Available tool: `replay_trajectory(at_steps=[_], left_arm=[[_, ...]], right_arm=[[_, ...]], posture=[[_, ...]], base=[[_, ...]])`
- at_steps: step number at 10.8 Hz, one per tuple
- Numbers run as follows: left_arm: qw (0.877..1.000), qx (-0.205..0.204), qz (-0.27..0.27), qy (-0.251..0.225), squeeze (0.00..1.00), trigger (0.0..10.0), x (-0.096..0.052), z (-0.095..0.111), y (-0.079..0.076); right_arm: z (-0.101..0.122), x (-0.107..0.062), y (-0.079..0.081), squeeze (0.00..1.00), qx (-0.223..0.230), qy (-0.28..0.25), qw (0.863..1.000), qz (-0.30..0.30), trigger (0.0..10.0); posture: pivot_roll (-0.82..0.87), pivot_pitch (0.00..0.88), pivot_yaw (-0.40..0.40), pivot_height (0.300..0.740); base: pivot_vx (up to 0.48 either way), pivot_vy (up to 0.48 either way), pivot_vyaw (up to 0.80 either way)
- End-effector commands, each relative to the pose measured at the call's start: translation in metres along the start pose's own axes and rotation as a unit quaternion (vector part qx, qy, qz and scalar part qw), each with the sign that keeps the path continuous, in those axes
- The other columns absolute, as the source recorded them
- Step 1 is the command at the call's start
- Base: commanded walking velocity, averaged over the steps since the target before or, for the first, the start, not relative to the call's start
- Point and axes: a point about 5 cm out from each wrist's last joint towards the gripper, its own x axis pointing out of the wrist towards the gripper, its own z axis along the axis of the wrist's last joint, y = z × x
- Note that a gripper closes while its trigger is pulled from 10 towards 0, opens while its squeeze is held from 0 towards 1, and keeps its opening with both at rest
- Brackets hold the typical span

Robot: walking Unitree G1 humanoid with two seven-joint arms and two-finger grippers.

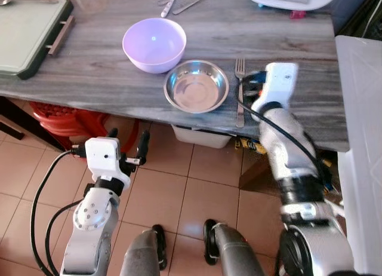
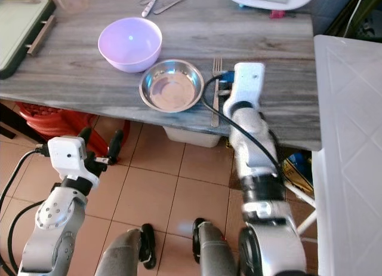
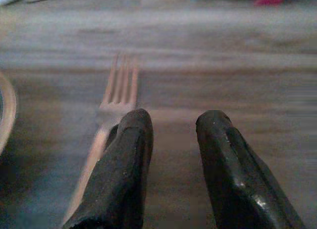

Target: Setting the table

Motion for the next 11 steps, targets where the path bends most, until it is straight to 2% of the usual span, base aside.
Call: replay_trajectory(at_steps=[1,3,4,5,6,8,9,11], left_arm=[[1.0,0.002,-0.002,0.002,0.0,10.0,-0.003,0.0,0.0],[1.0,-0.001,-0.002,-0.002,0.0,10.0,-0.001,0.002,0.001],[1.0,-0.001,0.009,-0.011,0.0,10.0,0.003,0.007,0.003],[0.999,0.014,0.031,-0.02,0.0,10.0,0.01,0.014,0.007],[0.997,0.021,0.068,-0.021,0.0,10.0,0.014,0.018,0.014],[0.996,0.023,0.089,-0.02,0.0,10.0,0.012,0.018,0.018],[0.995,0.015,0.093,-0.013,0.0,10.0,0.012,0.013,0.016],[0.995,0.005,0.096,-0.002,0.0,10.0,0.012,0.006,0.011]], right_arm=[[0.004,-0.007,-0.007,0.0,-0.013,-0.01,1.0,-0.015,10.0],[0.012,-0.019,-0.019,0.0,-0.025,-0.03,0.999,-0.036,10.0],[0.018,-0.03,-0.026,0.0,-0.049,-0.06,0.996,-0.041,10.0],[0.015,-0.039,-0.032,0.0,-0.059,-0.067,0.995,-0.053,10.0],[0.008,-0.049,-0.035,1.0,-0.031,-0.069,0.996,-0.057,10.0],[-0.001,-0.059,-0.03,1.0,-0.031,-0.06,0.996,-0.056,10.0],[-0.002,-0.063,-0.023,1.0,-0.032,-0.074,0.996,-0.039,10.0],[-0.005,-0.065,-0.02,1.0,-0.04,-0.081,0.995,-0.031,10.0]], posture=[[0.01,0.281,0.027,0.74],[0.01,0.272,0.026,0.74],[0.0,0.262,0.025,0.74],[0.0,0.258,0.018,0.74],[-0.01,0.255,0.012,0.74],[-0.01,0.233,0.006,0.74],[-0.02,0.206,0.003,0.74],[-0.02,0.17,0.003,0.74]], base=[[0.0,0.0,0.0],[0.0,0.0,0.0],[0.0,0.0,0.0],[0.0,0.0,0.0],[0.0,0.0,0.0],[0.0,0.0,0.0],[0.0,0.0,0.0],[0.0,0.0,0.0]])
